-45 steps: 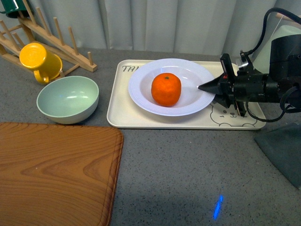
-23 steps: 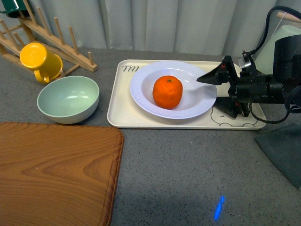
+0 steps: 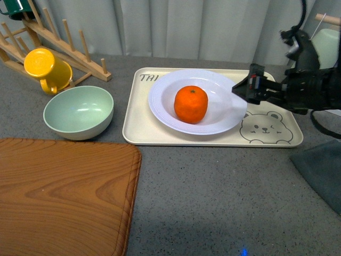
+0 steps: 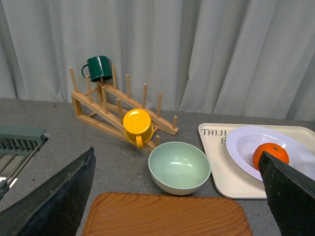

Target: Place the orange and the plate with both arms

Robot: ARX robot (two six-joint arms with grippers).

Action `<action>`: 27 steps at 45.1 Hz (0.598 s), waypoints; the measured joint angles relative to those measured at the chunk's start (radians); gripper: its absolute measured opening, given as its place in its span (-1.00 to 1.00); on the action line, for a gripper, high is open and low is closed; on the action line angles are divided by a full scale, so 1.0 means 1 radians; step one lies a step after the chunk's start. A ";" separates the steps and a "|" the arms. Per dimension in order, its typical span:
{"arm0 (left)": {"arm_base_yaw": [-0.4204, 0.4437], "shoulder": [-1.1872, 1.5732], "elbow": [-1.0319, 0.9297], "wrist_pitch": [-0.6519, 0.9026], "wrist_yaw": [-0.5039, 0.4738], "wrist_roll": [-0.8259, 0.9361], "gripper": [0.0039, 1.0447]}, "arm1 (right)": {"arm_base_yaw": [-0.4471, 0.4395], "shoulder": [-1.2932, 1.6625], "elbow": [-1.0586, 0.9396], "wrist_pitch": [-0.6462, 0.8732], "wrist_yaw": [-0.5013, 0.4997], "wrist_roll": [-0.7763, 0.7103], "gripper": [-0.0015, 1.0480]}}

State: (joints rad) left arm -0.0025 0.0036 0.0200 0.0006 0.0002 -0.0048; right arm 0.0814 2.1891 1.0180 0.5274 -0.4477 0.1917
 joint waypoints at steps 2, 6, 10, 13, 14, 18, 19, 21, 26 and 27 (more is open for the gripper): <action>0.000 0.000 0.000 0.000 0.000 0.000 0.88 | -0.010 -0.049 -0.048 0.011 0.024 0.013 0.83; 0.000 0.000 0.000 0.000 0.000 0.000 0.88 | -0.031 -0.139 -0.133 0.016 0.090 0.035 0.83; 0.000 0.000 0.000 0.000 0.000 0.000 0.88 | -0.047 -0.231 -0.227 0.021 0.129 0.048 0.83; 0.000 0.000 0.000 0.000 0.000 0.000 0.88 | -0.054 -0.313 -0.309 0.014 0.179 0.051 0.83; 0.000 0.000 0.000 0.000 0.000 0.000 0.88 | -0.054 -0.342 -0.336 0.005 0.196 0.051 0.83; 0.000 0.000 0.000 0.000 0.000 0.000 0.88 | -0.054 -0.491 -0.460 -0.027 0.264 0.042 0.83; 0.000 0.000 0.000 0.000 0.000 0.000 0.88 | -0.054 -0.537 -0.493 -0.034 0.280 0.035 0.83; 0.000 0.000 0.000 0.000 0.000 0.000 0.88 | -0.055 -0.614 -0.545 -0.051 0.293 0.031 0.83; 0.000 0.000 0.000 0.000 0.000 0.000 0.88 | -0.052 -0.784 -0.650 -0.103 0.337 0.014 0.83; 0.000 0.000 0.000 0.000 0.000 0.000 0.88 | -0.051 -0.813 -0.668 -0.114 0.343 0.013 0.83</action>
State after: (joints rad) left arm -0.0025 0.0036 0.0200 0.0006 -0.0002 -0.0048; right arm 0.0303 1.3758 0.3496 0.4129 -0.1047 0.2050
